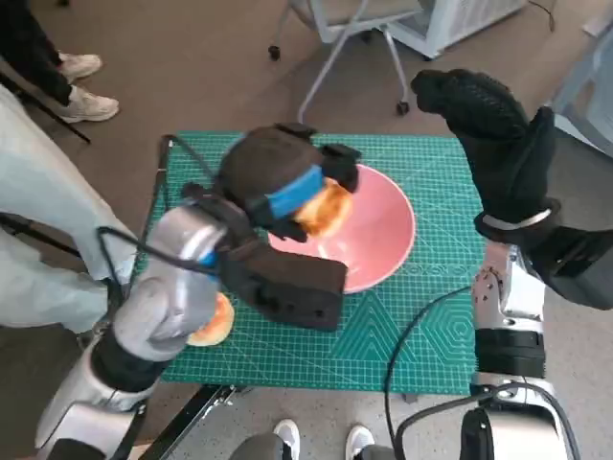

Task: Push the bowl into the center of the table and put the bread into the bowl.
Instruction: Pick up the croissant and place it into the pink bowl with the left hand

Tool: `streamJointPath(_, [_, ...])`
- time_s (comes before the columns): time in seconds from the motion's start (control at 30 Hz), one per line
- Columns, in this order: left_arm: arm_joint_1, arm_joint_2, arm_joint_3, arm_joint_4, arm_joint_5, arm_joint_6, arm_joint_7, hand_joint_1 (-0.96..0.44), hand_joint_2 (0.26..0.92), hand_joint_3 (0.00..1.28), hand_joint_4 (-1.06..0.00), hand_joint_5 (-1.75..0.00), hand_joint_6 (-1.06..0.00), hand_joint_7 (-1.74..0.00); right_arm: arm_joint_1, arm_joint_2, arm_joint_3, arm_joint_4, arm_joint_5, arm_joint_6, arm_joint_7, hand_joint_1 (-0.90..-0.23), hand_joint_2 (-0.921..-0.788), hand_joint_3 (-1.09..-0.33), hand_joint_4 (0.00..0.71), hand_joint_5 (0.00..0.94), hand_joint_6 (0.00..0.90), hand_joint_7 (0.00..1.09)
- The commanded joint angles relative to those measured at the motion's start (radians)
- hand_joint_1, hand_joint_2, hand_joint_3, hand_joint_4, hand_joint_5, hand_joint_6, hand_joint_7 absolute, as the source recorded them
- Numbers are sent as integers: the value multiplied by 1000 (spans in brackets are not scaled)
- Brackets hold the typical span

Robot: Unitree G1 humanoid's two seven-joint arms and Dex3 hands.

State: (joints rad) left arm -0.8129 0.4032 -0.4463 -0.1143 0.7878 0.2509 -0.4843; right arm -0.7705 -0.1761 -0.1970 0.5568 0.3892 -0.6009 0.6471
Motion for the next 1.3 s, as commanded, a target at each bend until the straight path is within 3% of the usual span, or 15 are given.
streamJointPath(0.03, [-20,-14,-20,80,26,-43,30,4,834,228,-628,-1405,-714,-950,34,1,1,-13,-2,16,-7,-676,-921,-718,152,0,-1,540])
streamJointPath(0.13, [-25,-26,-36,131,39,-70,54,7,738,440,-589,-1495,-674,-1006,40,0,0,-22,0,20,-9,-677,-921,-717,152,0,-1,540])
streamJointPath(0.2, [-24,-34,-38,158,45,-85,72,7,756,410,-593,-1485,-670,-992,43,1,0,-27,0,23,-12,-677,-921,-716,153,1,-1,540])
streamJointPath(0.27, [-19,-43,-36,181,42,-97,87,5,785,367,-589,-1388,-631,-1120,47,2,0,-32,-1,24,-16,-677,-921,-715,153,1,-1,540])
streamJointPath(0.33, [-12,-52,-33,197,36,-99,91,5,678,594,-549,-1445,-577,-1292,50,3,0,-37,-5,24,-22,-676,-921,-714,154,1,-1,541])
streamJointPath(0.37, [-9,-55,-32,201,34,-98,89,137,705,569,-540,-1455,-534,-991,51,4,0,-39,-6,25,-25,-676,-921,-714,154,1,-1,541])
streamJointPath(0.4, [-4,-60,-33,200,36,-85,79,220,745,507,-537,-1448,-566,-683,52,4,1,-41,-7,25,-27,-676,-921,-714,154,1,-1,542])
streamJointPath(0.43, [-1,-63,-33,199,38,-75,71,176,737,461,-479,-1240,-550,-553,53,4,1,-42,-8,25,-29,-676,-921,-713,154,1,-1,542])
streamJointPath(0.47, [5,-63,-34,192,43,-64,59,109,749,350,-450,-832,-529,-358,53,5,2,-42,-9,25,-31,-676,-921,-713,154,1,-1,542])
streamJointPath(0.5, [9,-62,-35,186,46,-57,51,24,761,247,-412,-534,-490,-229,53,5,3,-43,-10,26,-33,-676,-921,-713,154,1,-1,542])
streamJointPath(0.53, [11,-61,-38,181,51,-49,40,-48,774,170,-380,-342,-456,-147,52,5,3,-40,-9,26,-33,-675,-921,-713,155,1,-1,542])
streamJointPath(0.67, [13,-56,-43,169,62,-34,5,-201,790,63,-309,-91,-385,-39,51,7,4,-36,-8,27,-35,-675,-921,-713,155,1,-1,542])
streamJointPath(0.83, [23,-39,-31,138,50,-35,-32,-326,801,22,-239,-12,-320,-5,53,11,7,-40,-6,34,-37,-679,-921,-709,154,1,-1,541])
streamJointPath(1.3, [118,33,116,-46,-101,-60,-90,-332,796,2,-193,0,-304,-1,57,27,15,-49,-10,43,-43,-684,-921,-690,151,0,-1,542])
